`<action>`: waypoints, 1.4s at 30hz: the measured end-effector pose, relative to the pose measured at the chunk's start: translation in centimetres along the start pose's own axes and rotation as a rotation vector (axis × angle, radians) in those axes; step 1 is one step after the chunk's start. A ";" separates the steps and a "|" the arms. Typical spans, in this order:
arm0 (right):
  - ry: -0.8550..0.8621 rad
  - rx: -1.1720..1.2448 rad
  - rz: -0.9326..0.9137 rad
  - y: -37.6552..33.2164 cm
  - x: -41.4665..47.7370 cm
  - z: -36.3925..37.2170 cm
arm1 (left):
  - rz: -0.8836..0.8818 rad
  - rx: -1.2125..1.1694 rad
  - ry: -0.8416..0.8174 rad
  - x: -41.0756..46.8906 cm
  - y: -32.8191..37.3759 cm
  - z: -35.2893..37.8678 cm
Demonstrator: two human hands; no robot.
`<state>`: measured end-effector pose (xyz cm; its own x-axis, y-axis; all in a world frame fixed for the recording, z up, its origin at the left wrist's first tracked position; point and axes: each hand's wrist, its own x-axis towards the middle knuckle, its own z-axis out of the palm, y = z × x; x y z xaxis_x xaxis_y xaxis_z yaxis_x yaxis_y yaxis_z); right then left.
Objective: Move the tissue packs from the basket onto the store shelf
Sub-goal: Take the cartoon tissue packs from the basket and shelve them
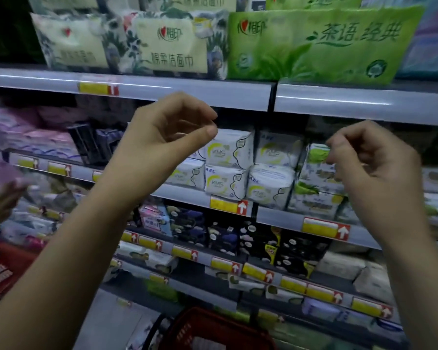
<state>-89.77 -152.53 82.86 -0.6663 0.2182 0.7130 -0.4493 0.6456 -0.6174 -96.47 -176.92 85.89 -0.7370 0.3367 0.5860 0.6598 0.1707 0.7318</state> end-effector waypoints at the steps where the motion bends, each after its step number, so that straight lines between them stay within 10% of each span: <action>1: -0.010 0.012 0.025 -0.3 -0.4 0.4 | -0.012 -0.011 0.002 -0.2 -0.3 -0.4; 21: -0.072 0.562 0.420 -0.9 -4.2 -1.3 | -0.357 -0.363 0.131 -3.2 -1.7 1.7; 42: -0.042 0.475 0.853 9.5 -10.4 3.1 | -0.804 -0.387 0.108 -9.9 -11.2 7.5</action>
<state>-88.91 -150.91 68.52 -0.8955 0.4431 -0.0415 0.0060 -0.0812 -0.9967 -95.47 -175.20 69.35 -0.9777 0.1577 -0.1387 -0.1426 -0.0134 0.9897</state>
